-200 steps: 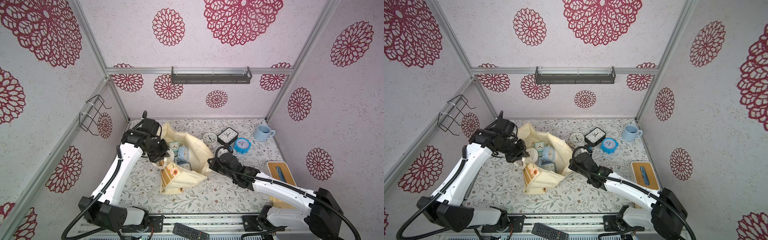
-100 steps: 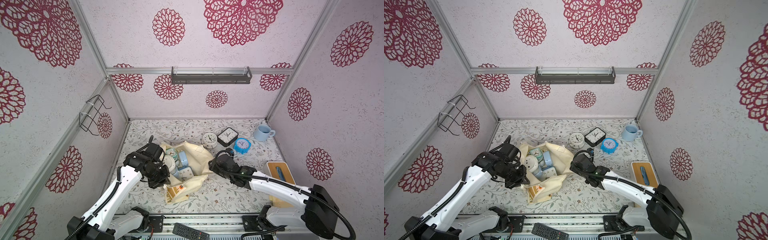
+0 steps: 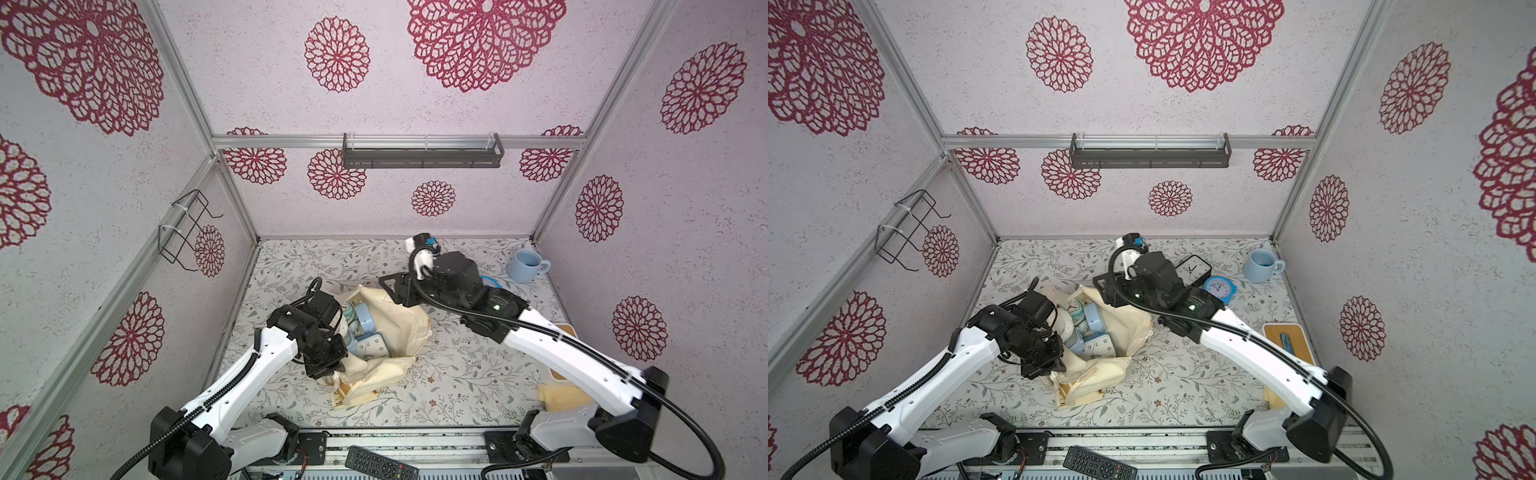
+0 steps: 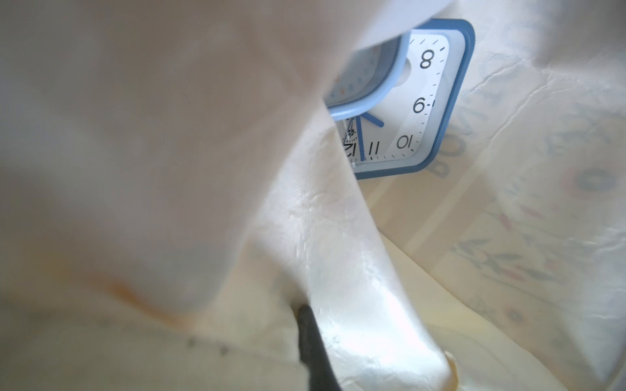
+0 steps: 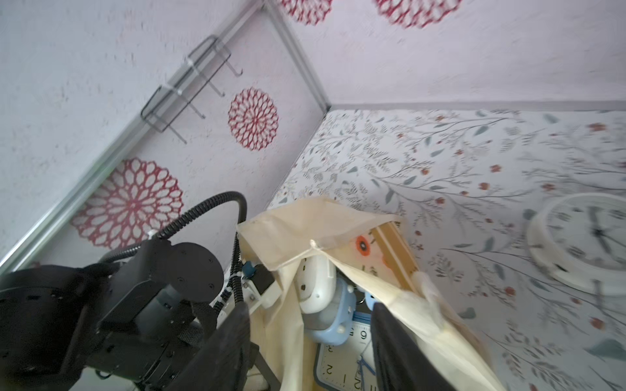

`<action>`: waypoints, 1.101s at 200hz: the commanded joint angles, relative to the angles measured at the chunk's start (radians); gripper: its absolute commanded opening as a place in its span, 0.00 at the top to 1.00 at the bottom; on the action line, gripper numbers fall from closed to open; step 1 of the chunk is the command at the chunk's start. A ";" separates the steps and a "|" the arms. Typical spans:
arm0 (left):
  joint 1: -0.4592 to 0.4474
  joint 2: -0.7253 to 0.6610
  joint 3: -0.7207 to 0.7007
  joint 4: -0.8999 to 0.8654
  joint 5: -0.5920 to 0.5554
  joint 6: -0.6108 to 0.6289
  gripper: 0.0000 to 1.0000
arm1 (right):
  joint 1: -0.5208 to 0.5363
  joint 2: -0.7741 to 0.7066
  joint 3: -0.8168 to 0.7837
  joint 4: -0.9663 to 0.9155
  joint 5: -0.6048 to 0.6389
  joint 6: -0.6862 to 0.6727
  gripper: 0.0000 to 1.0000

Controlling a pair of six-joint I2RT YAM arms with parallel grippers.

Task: Take the alarm clock out of the canvas bag
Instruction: Pick up the alarm from the canvas bag.

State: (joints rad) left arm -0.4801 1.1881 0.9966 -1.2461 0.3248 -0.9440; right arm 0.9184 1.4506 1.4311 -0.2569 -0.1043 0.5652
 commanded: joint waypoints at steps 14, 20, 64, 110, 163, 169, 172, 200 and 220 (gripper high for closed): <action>-0.015 -0.051 -0.064 -0.064 -0.005 -0.026 1.00 | 0.075 0.189 0.036 0.040 -0.230 -0.022 0.40; -0.014 -0.059 -0.072 -0.064 -0.007 -0.032 1.00 | 0.083 0.208 0.026 0.065 -0.239 -0.011 0.39; -0.010 -0.069 -0.036 -0.084 -0.046 -0.005 1.00 | 0.095 0.315 -0.062 0.288 -0.220 0.140 0.31; -0.009 -0.025 0.009 -0.108 -0.042 0.052 1.00 | 0.088 0.459 -0.034 0.420 -0.168 0.270 0.24; -0.004 -0.006 0.053 -0.145 -0.066 0.085 1.00 | 0.088 0.550 -0.001 0.410 -0.098 0.302 0.23; -0.003 -0.004 0.056 -0.146 -0.066 0.086 1.00 | 0.086 0.558 0.000 0.417 -0.102 0.299 0.23; -0.003 -0.003 0.057 -0.147 -0.067 0.088 1.00 | 0.087 0.563 0.003 0.421 -0.106 0.299 0.24; 0.004 0.000 0.063 -0.147 -0.065 0.088 1.00 | 0.086 0.612 0.027 0.448 -0.141 0.303 0.27; 0.006 0.001 0.072 -0.151 -0.064 0.091 1.00 | 0.086 0.625 0.026 0.455 -0.134 0.312 0.33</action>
State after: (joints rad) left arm -0.4728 1.1797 1.0504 -1.3277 0.2359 -0.8753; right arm 1.0180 2.0243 1.4479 0.1860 -0.2749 0.8417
